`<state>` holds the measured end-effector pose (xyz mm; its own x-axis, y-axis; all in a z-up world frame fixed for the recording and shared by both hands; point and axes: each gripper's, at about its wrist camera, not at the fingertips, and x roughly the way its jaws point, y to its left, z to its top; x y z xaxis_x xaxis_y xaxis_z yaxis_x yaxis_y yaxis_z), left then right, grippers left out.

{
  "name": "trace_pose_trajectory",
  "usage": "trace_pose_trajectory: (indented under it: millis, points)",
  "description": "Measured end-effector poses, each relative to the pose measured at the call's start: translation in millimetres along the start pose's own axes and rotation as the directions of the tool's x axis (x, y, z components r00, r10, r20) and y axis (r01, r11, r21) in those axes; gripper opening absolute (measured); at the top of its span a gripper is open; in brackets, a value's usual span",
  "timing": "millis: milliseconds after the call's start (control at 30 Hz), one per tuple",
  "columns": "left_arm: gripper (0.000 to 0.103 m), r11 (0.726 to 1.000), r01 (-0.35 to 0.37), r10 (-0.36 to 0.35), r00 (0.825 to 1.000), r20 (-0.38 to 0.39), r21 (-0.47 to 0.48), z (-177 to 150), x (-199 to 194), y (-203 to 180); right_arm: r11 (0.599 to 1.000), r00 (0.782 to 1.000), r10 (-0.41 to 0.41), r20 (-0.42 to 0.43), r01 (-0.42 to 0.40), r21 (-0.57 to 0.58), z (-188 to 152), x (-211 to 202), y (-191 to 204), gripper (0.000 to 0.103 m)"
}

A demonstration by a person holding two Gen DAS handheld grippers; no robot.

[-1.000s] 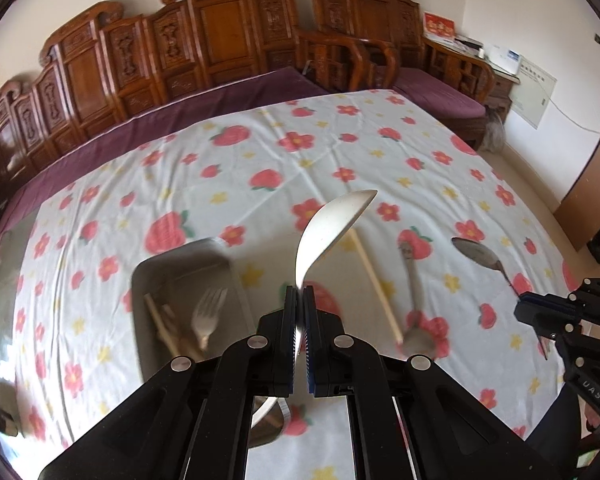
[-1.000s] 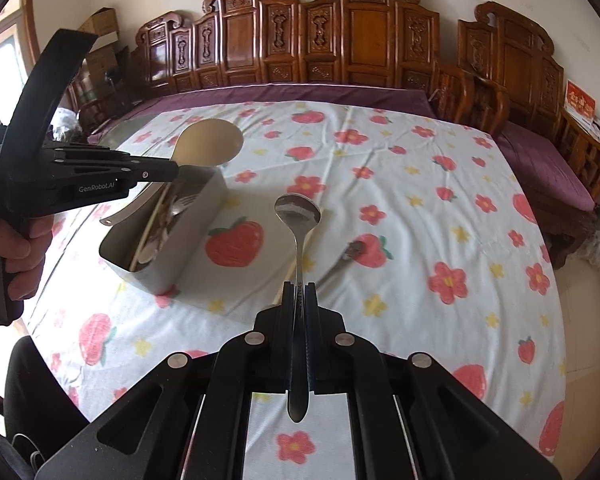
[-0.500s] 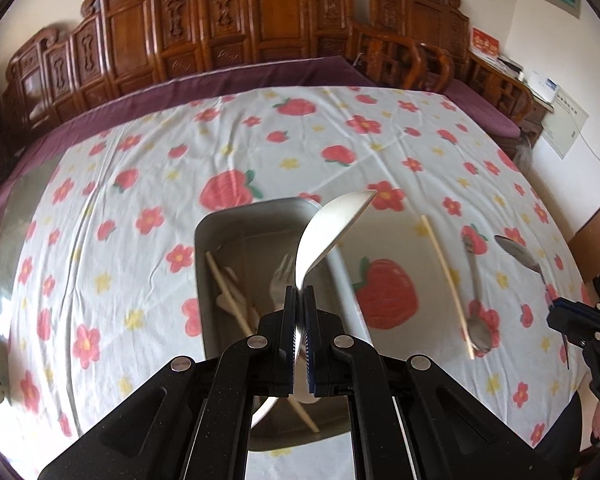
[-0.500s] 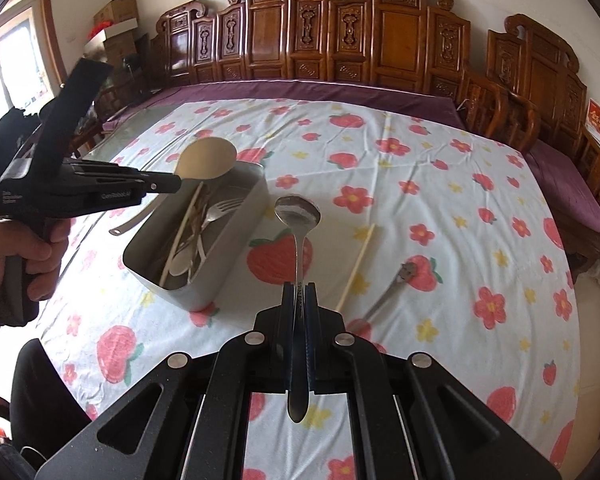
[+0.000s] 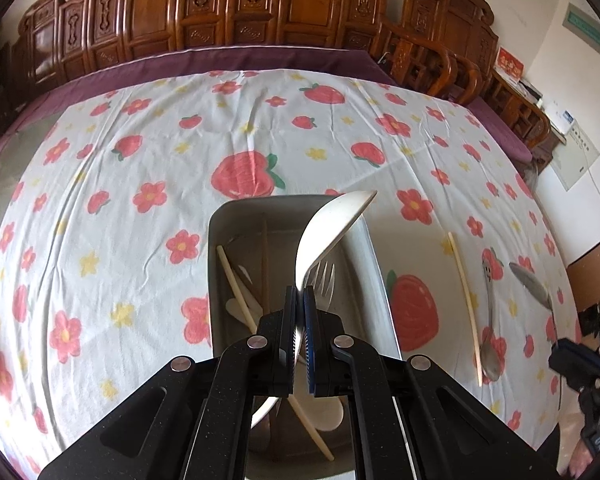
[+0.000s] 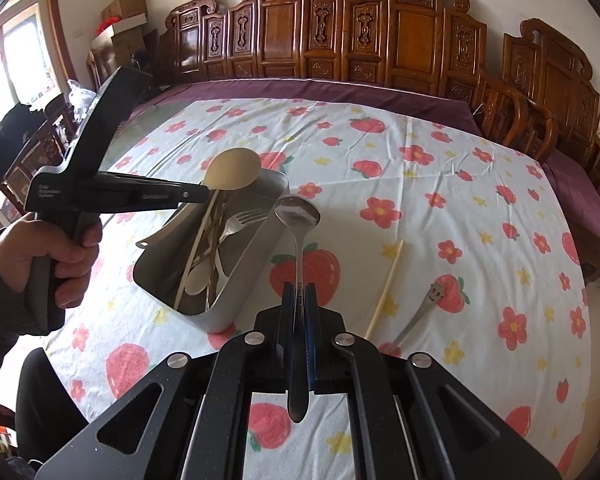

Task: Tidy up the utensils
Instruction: 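Carry the white spoon into the tray and open the left gripper while the right gripper holds the metal spoon, then lower the metal spoon into the grey tray and open the right gripper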

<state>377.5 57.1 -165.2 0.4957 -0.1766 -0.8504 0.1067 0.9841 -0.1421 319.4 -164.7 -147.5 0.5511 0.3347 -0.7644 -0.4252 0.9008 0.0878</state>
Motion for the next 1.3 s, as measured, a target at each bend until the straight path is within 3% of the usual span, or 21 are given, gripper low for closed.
trace_pose_trajectory:
  millis: [400,767,1067,1300]
  points:
    - [0.003,0.999,0.011,-0.011,1.0,-0.002,-0.035,6.6,3.3,3.3,1.0,1.0,0.013,-0.005,-0.013,0.0,5.8,11.5,4.5,0.006]
    - [0.003,0.999,-0.03,0.031,0.998,0.058,-0.02,-10.7,-34.7,29.1,0.998,0.998,0.07,0.001,-0.07,-0.002,22.0,30.2,29.5,0.006]
    - [0.003,0.997,-0.077,0.077,0.993,0.091,-0.008,-28.7,-57.9,56.5,0.992,0.991,0.128,-0.029,-0.128,0.019,44.5,68.9,58.8,0.006]
    - [0.003,0.995,-0.093,0.095,0.99,0.106,-0.023,-40.6,-70.0,76.8,0.992,0.989,0.129,-0.071,-0.129,0.006,58.3,103.3,74.9,0.006]
